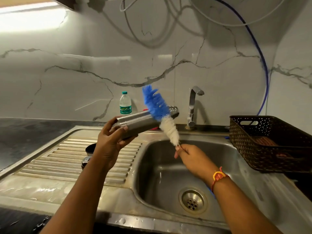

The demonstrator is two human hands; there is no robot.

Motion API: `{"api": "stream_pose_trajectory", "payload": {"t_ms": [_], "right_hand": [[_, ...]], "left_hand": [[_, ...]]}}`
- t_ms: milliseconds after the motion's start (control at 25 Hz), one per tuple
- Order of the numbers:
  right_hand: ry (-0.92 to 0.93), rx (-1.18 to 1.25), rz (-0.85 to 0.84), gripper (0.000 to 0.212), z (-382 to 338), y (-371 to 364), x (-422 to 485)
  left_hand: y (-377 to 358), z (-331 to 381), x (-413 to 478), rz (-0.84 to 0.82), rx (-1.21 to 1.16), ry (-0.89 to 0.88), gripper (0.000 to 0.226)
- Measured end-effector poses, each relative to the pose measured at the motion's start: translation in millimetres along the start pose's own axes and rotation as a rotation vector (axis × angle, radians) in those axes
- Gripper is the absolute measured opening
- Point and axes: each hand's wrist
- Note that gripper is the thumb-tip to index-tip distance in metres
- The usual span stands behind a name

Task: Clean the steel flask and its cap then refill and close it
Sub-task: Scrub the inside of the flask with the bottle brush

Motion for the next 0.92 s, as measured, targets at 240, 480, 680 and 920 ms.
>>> {"api": "stream_pose_trajectory", "payload": {"t_ms": [240,480,680,920], "right_hand": [[0.032,-0.002,0.133,0.033,2,15,-6],[-0.005,-0.004,0.144,0.031,3,14,0],[-0.039,-0.040,0.066,0.034,8,16,-2],[-0.053,-0.008,0.072,0.034,4,16,1]], "left_hand": [[9,5,6,0.126,-0.084,0.002,0.050],[5,5,2,-0.047,-0.026,0.027,0.046],[11,7,2,0.046,-0.063,0.000,0.046],[11,8,-1,-0.020,0.004,0.002,0.038]]}}
Point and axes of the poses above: each hand's wrist, its own x-axis towards the middle knuckle, its own y-axis out of the back of the hand, z = x × y, and after that the axes turned 4 degrees about z, right-handed
